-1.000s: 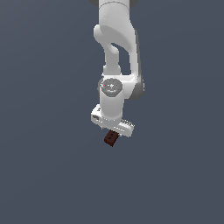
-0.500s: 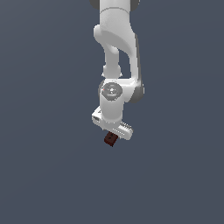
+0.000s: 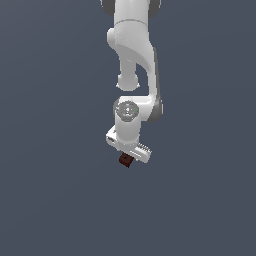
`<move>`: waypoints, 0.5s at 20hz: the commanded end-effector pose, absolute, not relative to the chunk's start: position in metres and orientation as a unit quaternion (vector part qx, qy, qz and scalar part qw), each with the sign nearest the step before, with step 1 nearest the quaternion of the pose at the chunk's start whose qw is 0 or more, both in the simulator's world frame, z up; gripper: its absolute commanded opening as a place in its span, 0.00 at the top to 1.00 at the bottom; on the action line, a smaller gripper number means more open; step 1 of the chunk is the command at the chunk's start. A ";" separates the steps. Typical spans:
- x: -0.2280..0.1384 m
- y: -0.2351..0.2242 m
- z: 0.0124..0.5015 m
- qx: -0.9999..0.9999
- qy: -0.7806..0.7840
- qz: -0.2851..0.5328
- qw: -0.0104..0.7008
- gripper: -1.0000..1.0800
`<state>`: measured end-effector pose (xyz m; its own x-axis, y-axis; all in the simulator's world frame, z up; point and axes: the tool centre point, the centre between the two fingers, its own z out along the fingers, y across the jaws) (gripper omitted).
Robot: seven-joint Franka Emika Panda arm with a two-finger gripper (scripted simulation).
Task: Pick up the object and move it to a goal position.
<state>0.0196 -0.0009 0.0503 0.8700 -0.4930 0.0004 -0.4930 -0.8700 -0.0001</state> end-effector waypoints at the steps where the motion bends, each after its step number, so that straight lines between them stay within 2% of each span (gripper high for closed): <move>1: 0.019 -0.001 0.037 -0.967 0.255 0.000 0.000 0.04; 7: 0.020 -0.001 0.027 -0.967 0.256 0.000 0.000 0.04; 8: 0.020 -0.001 0.027 -0.967 0.256 0.000 0.000 1.00; 10: 0.020 -0.001 0.027 -0.967 0.256 0.000 0.000 1.00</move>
<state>0.0199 -0.0004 0.0274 0.8692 -0.4945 -0.0007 -0.4945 -0.8692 0.0000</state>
